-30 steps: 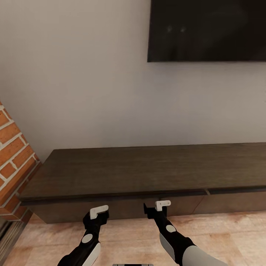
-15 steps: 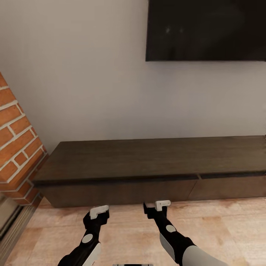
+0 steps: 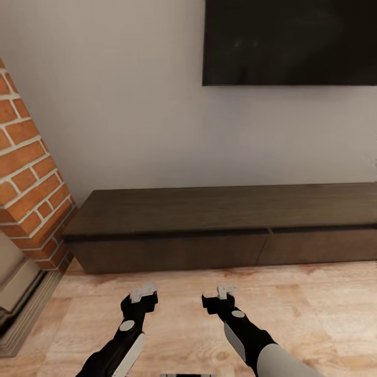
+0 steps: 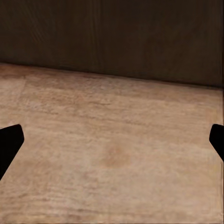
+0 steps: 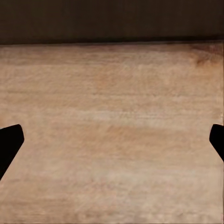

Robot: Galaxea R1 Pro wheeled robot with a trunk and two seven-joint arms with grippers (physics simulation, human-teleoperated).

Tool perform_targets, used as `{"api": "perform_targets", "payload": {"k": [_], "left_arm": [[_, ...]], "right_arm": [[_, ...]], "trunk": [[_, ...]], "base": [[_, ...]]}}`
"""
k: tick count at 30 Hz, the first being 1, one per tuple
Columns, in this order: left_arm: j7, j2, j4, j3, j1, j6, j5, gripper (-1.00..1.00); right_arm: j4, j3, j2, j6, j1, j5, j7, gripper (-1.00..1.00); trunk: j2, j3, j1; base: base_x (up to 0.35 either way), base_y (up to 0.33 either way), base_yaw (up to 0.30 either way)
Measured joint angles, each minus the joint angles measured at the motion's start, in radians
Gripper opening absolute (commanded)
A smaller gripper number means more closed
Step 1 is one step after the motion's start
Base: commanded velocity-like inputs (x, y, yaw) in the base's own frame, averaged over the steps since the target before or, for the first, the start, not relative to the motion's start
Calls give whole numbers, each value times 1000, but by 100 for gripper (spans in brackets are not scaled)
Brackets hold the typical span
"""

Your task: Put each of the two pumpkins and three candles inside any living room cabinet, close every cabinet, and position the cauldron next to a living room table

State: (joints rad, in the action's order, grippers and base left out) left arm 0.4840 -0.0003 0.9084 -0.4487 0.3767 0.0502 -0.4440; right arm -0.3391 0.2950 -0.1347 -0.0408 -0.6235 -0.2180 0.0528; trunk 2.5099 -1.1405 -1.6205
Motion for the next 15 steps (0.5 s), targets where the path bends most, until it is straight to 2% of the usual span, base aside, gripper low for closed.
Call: {"api": "perform_targets", "payload": {"k": [1,2,3,5,6,7,8,10,12,15], "left_arm": [[28,1,59,8,0,120,-2,100],[37,1,81,16,0,166,-3,100],[55,-1,142,57,0,295,-4,100],[64,-2,230,146,0,468,-9,100],[66,-6,291,218,-1,580,-21,100],[67,-8,328,264,-1,647,-35,100],[68,-10,356,298,-1,704,-52,100],[69,-11,397,339,-1,796,-91,100],[70,-12,431,356,-1,857,-120,100],[72,-12,458,364,-2,895,-138,100]], "right_arm": [[-40,-1,-1,88,0,0,1,100],[-58,-2,-1,125,0,1,1,100],[-114,-6,0,230,0,2,1,100],[-206,-18,0,369,-1,2,1,100],[-283,-28,0,456,-1,3,1,100],[-341,-32,-1,505,-1,2,1,100],[-399,-34,0,545,-1,2,1,100],[-499,-35,0,604,0,1,1,100],[-553,-35,1,642,1,0,1,100],[-581,-36,1,663,1,-1,1,100]], "trunk": [[0,0,0],[0,0,0],[0,0,0],[0,0,0],[0,0,1],[0,0,1],[0,0,1],[0,0,1],[0,0,0],[0,0,0]], "base": [[-245,-21,0],[-177,-11,0],[-113,-7,0],[-55,-3,0],[-24,-1,0],[-15,-1,0],[-10,-1,0],[-16,0,0],[-82,0,0],[-45,0,0]]}}
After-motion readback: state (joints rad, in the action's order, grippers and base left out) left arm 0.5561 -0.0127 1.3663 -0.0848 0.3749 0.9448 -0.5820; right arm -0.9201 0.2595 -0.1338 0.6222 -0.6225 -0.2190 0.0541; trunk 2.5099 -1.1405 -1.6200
